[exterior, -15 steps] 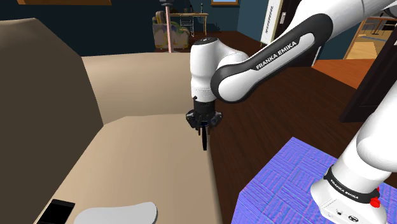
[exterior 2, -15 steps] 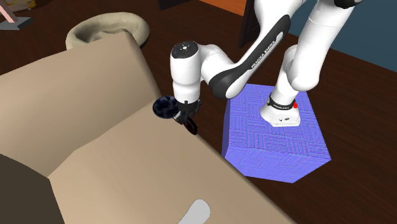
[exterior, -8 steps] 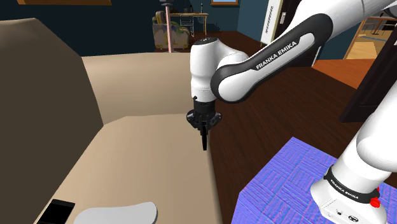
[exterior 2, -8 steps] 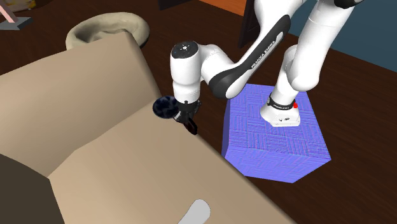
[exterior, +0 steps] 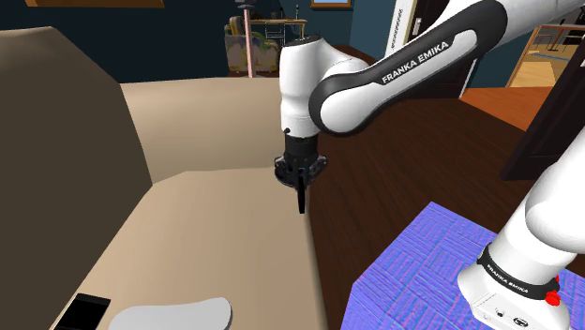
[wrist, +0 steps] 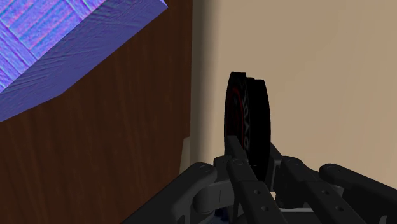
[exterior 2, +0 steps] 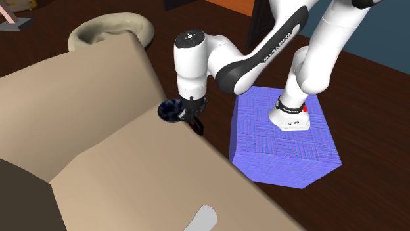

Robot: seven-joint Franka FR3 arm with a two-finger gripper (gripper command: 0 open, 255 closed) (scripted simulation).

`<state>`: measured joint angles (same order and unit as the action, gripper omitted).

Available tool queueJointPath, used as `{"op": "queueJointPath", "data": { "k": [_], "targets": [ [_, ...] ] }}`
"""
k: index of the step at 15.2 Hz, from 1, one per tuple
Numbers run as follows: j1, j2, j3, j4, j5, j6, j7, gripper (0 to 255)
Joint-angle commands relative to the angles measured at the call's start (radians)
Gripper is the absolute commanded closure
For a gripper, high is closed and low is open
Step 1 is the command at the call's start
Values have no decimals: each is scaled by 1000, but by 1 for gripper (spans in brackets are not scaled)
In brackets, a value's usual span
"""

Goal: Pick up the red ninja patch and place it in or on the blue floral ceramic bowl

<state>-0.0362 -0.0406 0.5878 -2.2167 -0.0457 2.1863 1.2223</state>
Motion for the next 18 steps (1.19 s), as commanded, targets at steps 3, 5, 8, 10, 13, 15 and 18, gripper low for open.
{"op": "queueJointPath", "data": {
  "k": [3, 5, 8, 10, 13, 15, 18],
  "targets": [
    [-1, -30, -4, 28, 21, -53, -19, 255],
    [-1, -43, -6, 44, 30, -79, -26, 255],
    [-1, -60, -9, 69, 41, -119, -36, 255],
    [-1, -71, -12, 87, 47, -146, -42, 255],
    [-1, -84, -15, 116, 54, -186, -49, 255],
    [-1, -92, -17, 136, 58, -212, -54, 255],
    [-12, -82, -29, 179, 51, -246, -72, 255]
  ]
}}
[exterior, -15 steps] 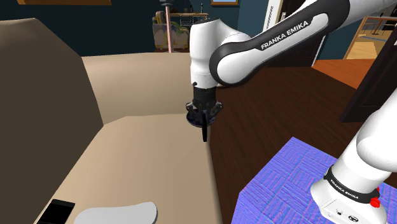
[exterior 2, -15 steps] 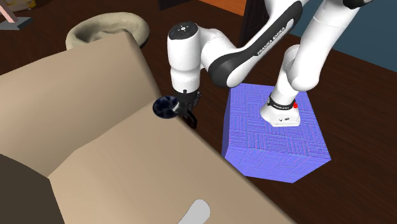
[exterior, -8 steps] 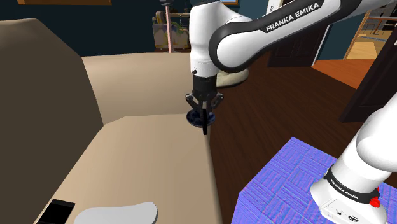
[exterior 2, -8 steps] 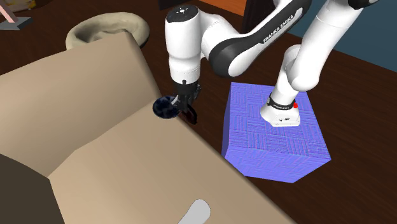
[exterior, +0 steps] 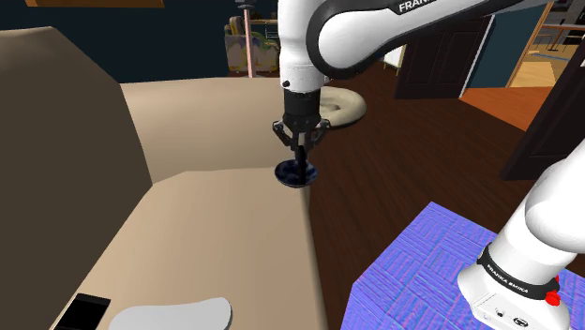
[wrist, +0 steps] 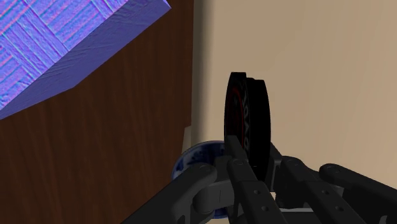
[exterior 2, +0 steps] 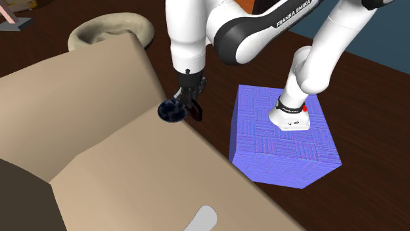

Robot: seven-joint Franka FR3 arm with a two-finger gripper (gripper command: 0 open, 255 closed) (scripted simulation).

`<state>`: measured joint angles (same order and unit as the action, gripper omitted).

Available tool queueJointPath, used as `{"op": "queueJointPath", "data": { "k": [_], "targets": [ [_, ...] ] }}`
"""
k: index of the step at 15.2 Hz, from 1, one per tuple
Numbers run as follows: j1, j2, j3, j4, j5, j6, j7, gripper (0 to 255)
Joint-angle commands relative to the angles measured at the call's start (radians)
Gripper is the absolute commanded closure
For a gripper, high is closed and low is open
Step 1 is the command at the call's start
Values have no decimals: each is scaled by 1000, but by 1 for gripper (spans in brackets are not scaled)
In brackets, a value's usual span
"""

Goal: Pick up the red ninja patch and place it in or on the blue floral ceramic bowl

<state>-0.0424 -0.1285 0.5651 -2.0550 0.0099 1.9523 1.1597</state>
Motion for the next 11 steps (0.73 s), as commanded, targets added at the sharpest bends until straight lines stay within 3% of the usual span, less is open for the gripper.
{"op": "queueJointPath", "data": {
  "k": [1, 11],
  "targets": [
    [-16, 24, -15, 40, -15, -20, -24, 255],
    [-91, 242, -90, 342, -123, -124, -149, 255]
  ]
}}
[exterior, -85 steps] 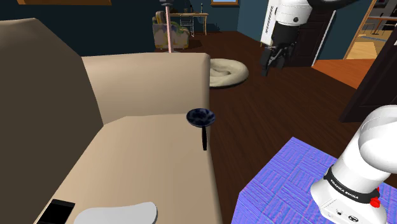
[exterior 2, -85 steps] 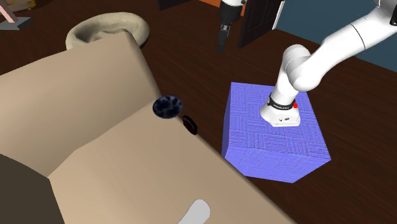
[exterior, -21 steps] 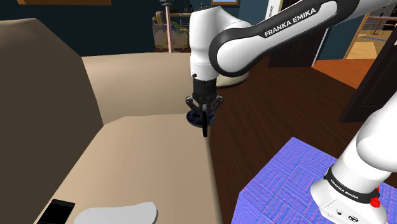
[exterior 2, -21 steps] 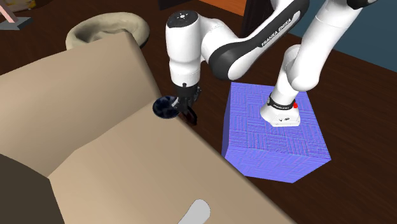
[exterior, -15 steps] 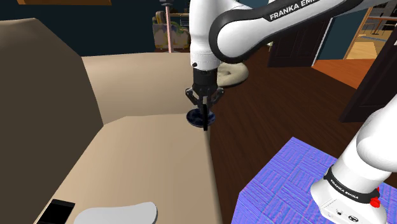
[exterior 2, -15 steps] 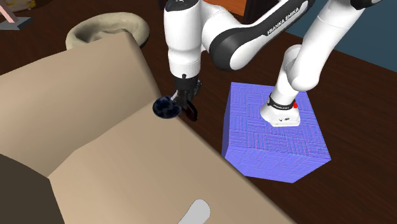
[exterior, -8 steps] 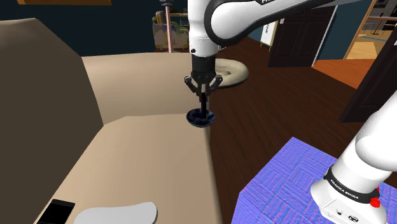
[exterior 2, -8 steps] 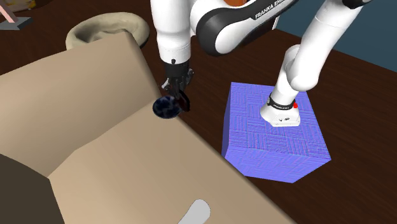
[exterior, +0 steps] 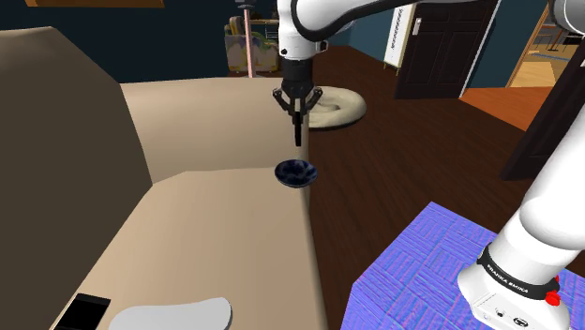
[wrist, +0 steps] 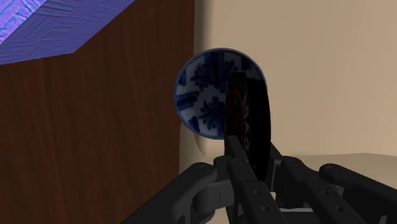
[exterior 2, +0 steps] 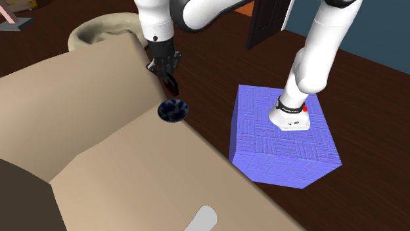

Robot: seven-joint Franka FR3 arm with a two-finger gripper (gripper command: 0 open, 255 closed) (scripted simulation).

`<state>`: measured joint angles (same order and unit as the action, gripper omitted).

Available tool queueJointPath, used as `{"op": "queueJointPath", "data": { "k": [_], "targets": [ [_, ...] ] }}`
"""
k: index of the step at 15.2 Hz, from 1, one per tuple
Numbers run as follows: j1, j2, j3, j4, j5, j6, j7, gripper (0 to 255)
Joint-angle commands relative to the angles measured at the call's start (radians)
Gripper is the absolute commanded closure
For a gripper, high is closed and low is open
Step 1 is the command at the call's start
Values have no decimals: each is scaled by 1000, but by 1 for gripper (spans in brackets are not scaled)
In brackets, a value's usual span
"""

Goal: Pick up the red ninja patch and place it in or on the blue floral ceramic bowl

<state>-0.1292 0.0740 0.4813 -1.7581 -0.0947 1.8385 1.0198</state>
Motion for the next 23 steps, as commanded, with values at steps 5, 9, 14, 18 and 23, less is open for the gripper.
{"op": "queueJointPath", "data": {
  "k": [5, 9, 14, 18, 23],
  "targets": [
    [-7, 55, -11, 13, -26, 36, -10, 255],
    [-7, 62, -12, -32, -32, 87, -4, 255],
    [-6, 77, -14, -82, -42, 150, 6, 255],
    [-5, 93, -16, -118, -53, 199, 15, 255],
    [-4, 107, -18, -142, -63, 235, 23, 255]
  ]
}}
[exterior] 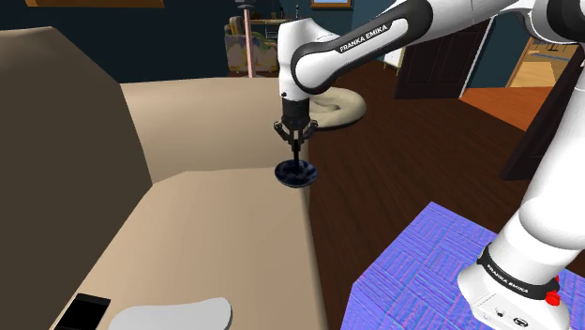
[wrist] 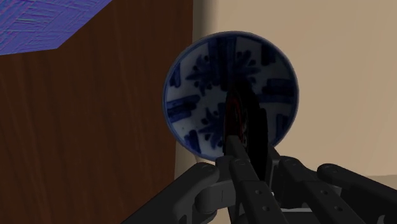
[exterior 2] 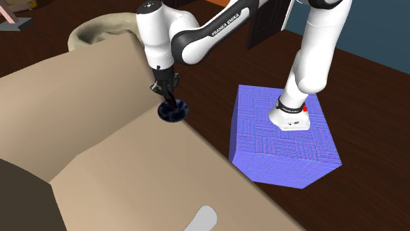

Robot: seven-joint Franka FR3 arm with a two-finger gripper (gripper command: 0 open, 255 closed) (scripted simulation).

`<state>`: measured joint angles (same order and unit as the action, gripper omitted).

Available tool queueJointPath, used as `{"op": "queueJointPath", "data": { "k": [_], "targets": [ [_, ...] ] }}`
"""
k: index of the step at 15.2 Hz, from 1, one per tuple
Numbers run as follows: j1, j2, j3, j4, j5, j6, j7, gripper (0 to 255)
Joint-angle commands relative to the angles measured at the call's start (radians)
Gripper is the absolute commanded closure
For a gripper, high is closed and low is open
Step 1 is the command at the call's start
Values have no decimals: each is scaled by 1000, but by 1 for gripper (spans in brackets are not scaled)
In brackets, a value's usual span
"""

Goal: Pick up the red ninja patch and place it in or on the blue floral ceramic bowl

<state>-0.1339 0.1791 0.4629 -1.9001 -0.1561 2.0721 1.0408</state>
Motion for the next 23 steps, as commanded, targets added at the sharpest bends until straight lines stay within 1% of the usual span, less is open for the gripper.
{"op": "queueJointPath", "data": {
  "k": [1, 5, 6, 11, 15, 23],
  "targets": [
    [1, 2, 0, 0, -1, 2, 2, 255],
    [1, 2, 0, 0, -1, 2, 2, 255],
    [1, 2, 0, 0, -1, 2, 2, 0],
    [1, 2, 0, 0, -1, 2, 2, 0],
    [0, -39, 7, 81, 26, -114, -16, 0],
    [0, -39, 7, 80, 26, -114, -16, 0]
  ]
}}
